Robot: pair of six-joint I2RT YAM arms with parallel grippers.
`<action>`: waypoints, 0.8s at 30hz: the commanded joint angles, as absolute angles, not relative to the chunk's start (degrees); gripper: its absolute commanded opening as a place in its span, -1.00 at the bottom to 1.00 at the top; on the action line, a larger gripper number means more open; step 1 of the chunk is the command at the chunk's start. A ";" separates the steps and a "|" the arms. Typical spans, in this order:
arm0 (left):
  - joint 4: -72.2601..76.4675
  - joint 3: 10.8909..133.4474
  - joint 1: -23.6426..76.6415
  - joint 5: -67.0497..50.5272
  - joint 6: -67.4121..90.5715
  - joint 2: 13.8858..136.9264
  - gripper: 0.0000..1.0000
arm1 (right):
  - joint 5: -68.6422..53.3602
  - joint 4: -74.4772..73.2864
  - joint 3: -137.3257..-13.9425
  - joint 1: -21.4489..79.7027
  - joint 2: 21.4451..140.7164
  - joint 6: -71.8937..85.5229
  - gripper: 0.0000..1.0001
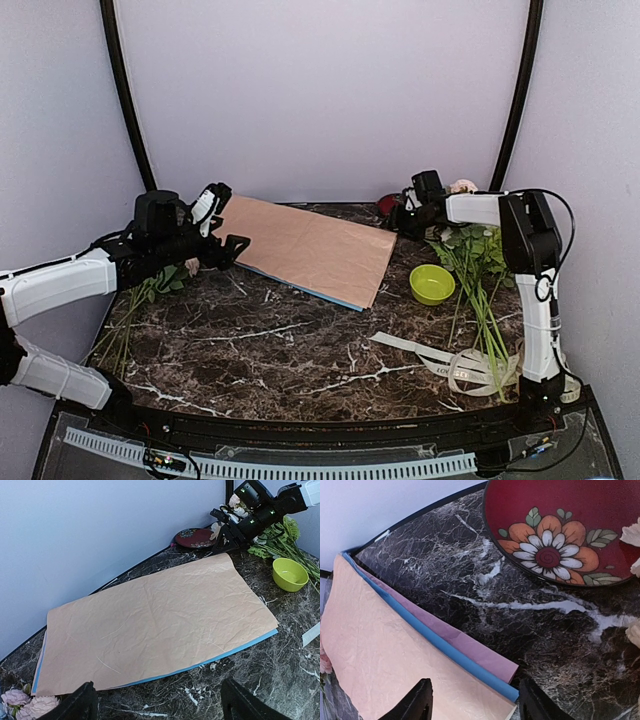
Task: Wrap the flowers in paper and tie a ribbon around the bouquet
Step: Pick up the folded wrapping paper from the folded wrapping paper.
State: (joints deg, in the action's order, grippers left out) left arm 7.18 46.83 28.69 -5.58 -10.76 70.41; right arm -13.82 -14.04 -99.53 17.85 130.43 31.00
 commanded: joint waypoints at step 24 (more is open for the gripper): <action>8.81 46.39 28.95 -8.18 -11.24 71.05 0.74 | -19.27 -10.93 -92.45 18.37 122.19 26.52 -1.00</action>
